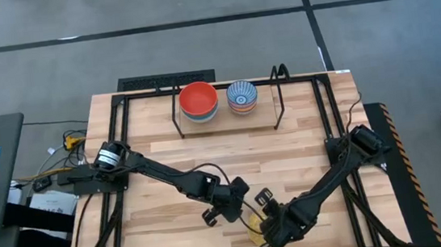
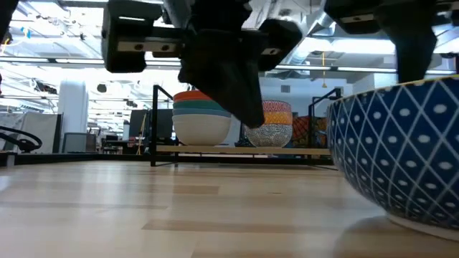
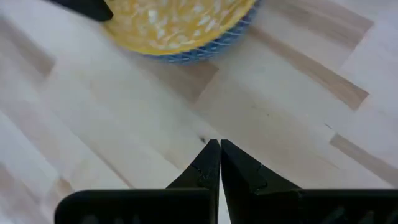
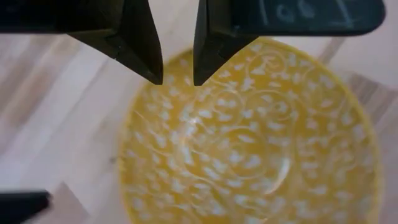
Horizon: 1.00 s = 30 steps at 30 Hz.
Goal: Place and stack bowls onto a shelf
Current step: Stack the yellow pattern bowl on top of the blue pattern bowl on the shelf
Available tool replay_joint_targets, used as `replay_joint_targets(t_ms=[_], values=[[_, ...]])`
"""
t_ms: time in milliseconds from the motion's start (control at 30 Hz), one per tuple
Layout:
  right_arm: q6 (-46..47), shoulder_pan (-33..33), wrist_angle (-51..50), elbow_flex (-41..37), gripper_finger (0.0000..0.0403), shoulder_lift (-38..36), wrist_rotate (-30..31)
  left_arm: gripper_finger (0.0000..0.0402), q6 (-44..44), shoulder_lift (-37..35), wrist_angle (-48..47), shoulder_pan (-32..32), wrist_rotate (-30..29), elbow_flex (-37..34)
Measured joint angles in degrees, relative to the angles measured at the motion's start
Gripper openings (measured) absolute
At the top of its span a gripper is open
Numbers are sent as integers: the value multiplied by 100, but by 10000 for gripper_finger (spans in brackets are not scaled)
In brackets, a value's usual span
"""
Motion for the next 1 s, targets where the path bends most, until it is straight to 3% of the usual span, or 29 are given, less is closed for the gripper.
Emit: replay_joint_targets(t_ms=[333,633,833,1000], values=[[1590,-129,-131,0,111,-237,362,0,-1309,0,-846,5,-969,3],[2057,-161,573,-580,111,-235,398,0,-2291,-236,-1761,-448,-1743,4],[2513,-209,942,-873,111,-232,332,0,-2971,-746,-2224,-834,-2541,-75],[2555,-338,976,-877,110,-232,67,0,-3785,-1632,-2081,-1144,-3272,-775]])
